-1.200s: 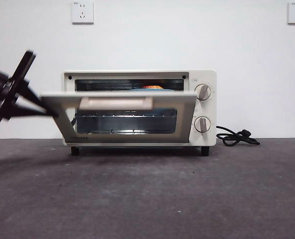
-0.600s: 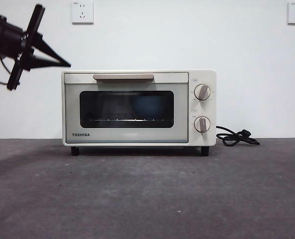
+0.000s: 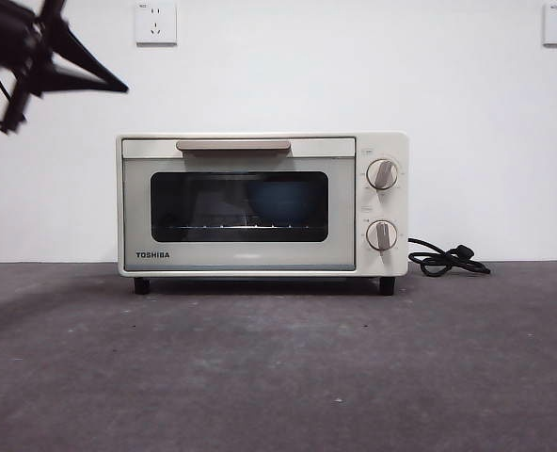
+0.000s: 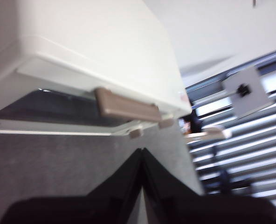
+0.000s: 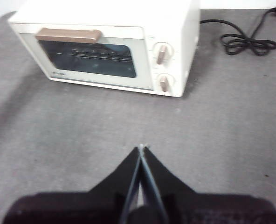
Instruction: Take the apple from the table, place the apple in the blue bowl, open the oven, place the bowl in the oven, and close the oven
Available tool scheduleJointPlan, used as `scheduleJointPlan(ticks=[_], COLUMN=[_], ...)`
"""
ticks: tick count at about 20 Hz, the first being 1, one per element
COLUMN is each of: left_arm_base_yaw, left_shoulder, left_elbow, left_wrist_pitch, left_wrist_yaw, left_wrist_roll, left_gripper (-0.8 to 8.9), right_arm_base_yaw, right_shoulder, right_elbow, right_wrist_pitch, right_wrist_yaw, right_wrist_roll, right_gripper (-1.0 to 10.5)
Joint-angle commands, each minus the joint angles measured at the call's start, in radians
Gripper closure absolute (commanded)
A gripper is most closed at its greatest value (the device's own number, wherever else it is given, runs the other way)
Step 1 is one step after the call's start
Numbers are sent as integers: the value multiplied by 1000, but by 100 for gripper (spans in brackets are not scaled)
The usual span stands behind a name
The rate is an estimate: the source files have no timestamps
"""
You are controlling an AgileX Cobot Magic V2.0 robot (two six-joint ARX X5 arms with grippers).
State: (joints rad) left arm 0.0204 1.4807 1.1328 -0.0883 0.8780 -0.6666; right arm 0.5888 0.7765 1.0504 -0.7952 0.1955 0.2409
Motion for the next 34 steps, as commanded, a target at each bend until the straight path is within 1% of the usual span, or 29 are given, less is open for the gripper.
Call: scheduleJointPlan(ticks=[1,4,6,7,9,11,14,18,23,25,26,27,28,30,32,34], left_arm_base_yaw=[-2,-2,-2,-2,-2,1,3,2,2,2,2,2,2,3,7,10], left_shoulder=[-96,-212,-291,-333,-411,-483,-602,-682,-661,-648,-641,-639,-641,-684,-760,-842], left_elbow=[-3,-3,-3,-3,-3,-3,-3,-3,-3,-4,-6,-18,-40,-136,-298,-484], left_wrist_pitch=[-163,-333,-422,-462,-525,-588,-668,-670,-677,-677,-665,-628,-571,-393,-203,-55], left_wrist_yaw=[-66,-211,-304,-349,-419,-474,-545,-534,-537,-546,-546,-545,-545,-538,-539,-548], left_wrist_roll=[307,493,591,629,679,710,714,714,714,759,800,863,898,911,911,911], left_gripper=[820,818,818,818,818,817,817,817,817,817,817,817,817,817,817,817], right_arm_base_yaw=[0,0,0,0,0,0,0,0,0,0,0,0,0,0,0,0], right_shoulder=[-1,-1,-1,-1,-1,-1,0,0,0,0,0,0,0,0,0,0], right_elbow=[-12,-12,-12,-12,-12,-12,-12,-12,-12,-12,-12,-12,-12,-12,-12,-12], right_wrist_pitch=[-8,-39,-60,-69,-80,-87,-96,-96,-95,-95,-95,-95,-95,-96,-95,-95], right_wrist_yaw=[35,47,48,47,48,47,48,47,48,47,47,47,47,47,48,48], right_wrist_roll=[-8,-8,-8,-8,-8,-8,-8,-8,-8,-8,-8,-8,-8,-8,-8,-8], right_gripper=[946,946,946,946,946,946,946,946,946,946,946,946,946,946,946,946])
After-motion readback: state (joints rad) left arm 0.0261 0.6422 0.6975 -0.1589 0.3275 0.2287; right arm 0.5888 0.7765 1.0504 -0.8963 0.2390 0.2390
